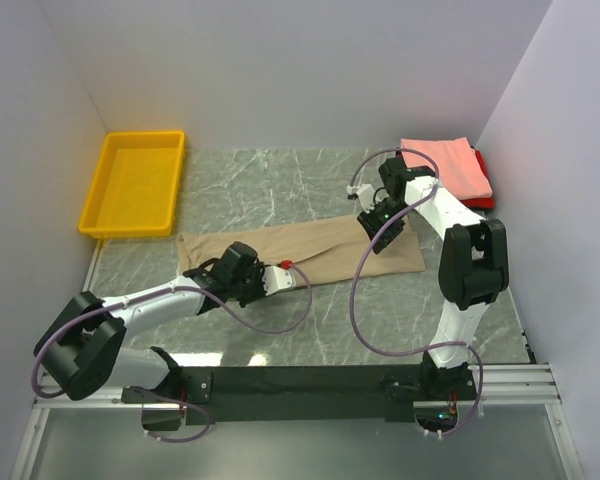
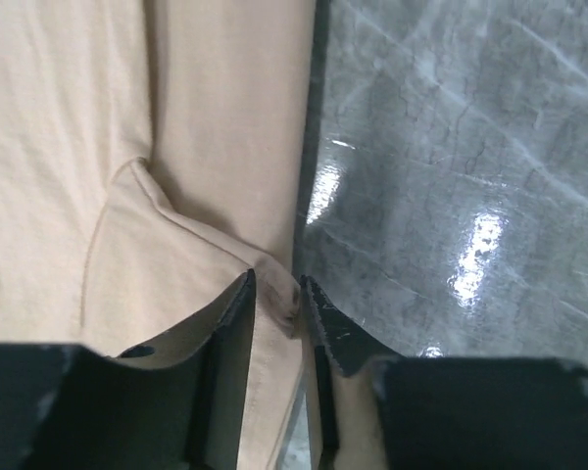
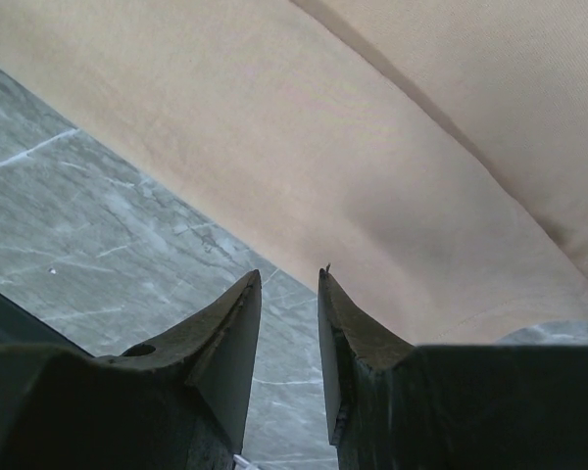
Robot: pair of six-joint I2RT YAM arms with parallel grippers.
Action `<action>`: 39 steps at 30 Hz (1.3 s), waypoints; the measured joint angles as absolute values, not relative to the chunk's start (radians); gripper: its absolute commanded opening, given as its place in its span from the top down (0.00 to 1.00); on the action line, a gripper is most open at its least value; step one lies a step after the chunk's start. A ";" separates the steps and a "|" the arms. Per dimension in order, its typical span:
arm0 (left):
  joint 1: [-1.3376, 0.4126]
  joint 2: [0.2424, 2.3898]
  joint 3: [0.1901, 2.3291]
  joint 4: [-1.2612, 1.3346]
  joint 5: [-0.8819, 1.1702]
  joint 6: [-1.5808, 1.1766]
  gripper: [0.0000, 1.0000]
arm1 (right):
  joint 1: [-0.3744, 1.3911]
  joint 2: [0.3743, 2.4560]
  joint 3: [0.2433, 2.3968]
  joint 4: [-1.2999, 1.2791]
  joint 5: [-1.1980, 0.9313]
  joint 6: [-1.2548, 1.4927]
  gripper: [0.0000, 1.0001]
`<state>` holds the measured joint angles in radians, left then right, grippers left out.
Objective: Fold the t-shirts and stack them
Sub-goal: Fold the tshirt
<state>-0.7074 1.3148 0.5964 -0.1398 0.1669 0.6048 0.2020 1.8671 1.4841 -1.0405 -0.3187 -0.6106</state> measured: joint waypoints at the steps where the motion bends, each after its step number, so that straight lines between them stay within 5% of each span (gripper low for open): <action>1: -0.707 1.310 0.602 -0.146 0.167 0.604 0.71 | 0.202 1.867 1.483 -1.041 -0.318 -0.611 0.63; 8: -0.695 1.289 0.654 -0.212 0.172 0.592 0.99 | 0.199 1.867 1.480 -1.040 -0.318 -0.621 0.63; 31: -0.525 1.506 0.977 -0.255 0.187 0.533 0.99 | 0.198 1.951 1.623 -1.063 -0.379 -0.593 0.63; 36: -0.525 1.560 0.979 -0.255 0.200 0.511 0.84 | 0.198 1.956 1.623 -1.068 -0.379 -0.592 0.63; 39: -0.525 1.594 0.986 -0.253 0.223 0.494 0.84 | 0.198 1.956 1.623 -1.069 -0.379 -0.591 0.63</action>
<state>-0.5251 1.5940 0.9863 -0.2531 0.2230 0.4938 0.1982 1.9564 1.6230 -1.0687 -0.3794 -0.5915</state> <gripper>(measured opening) 0.164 0.372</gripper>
